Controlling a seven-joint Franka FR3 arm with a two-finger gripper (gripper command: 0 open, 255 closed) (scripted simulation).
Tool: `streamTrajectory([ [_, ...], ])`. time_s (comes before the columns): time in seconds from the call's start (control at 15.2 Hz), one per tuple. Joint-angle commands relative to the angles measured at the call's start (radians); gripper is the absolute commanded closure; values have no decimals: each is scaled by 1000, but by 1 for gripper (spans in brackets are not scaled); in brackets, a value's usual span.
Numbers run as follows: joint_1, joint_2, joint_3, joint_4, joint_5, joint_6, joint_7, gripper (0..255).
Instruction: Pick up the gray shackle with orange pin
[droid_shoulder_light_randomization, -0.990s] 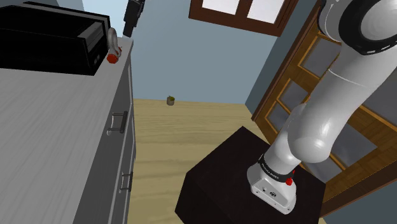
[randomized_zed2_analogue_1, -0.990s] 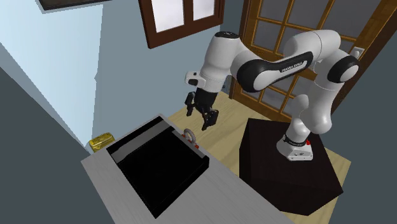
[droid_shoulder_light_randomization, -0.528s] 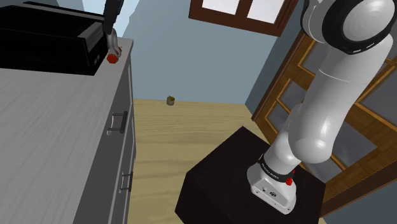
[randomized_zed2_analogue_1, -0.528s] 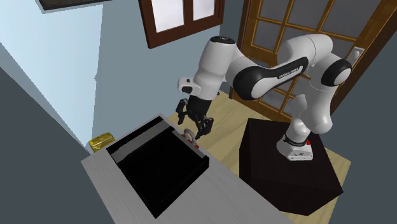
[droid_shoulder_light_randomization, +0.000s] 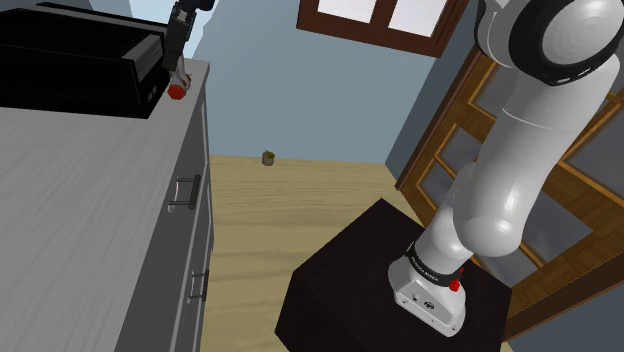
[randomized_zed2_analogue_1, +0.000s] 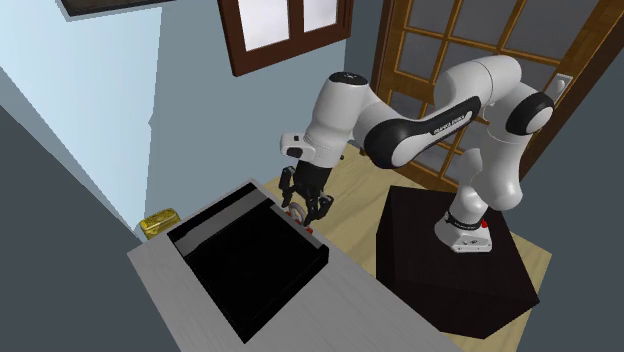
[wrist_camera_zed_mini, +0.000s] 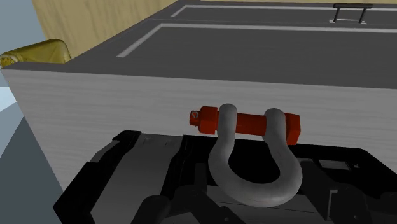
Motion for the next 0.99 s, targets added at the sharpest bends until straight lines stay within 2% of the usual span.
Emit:
streamTrajectory([
  [0.0, 0, 1, 0, -1, 0, 1, 0, 255],
  [0.46, 0, 0, 0, -2, 0, 1, 0, 255],
  [0.92, 3, 16, 1, 113, -7, -98, 8, 255],
])
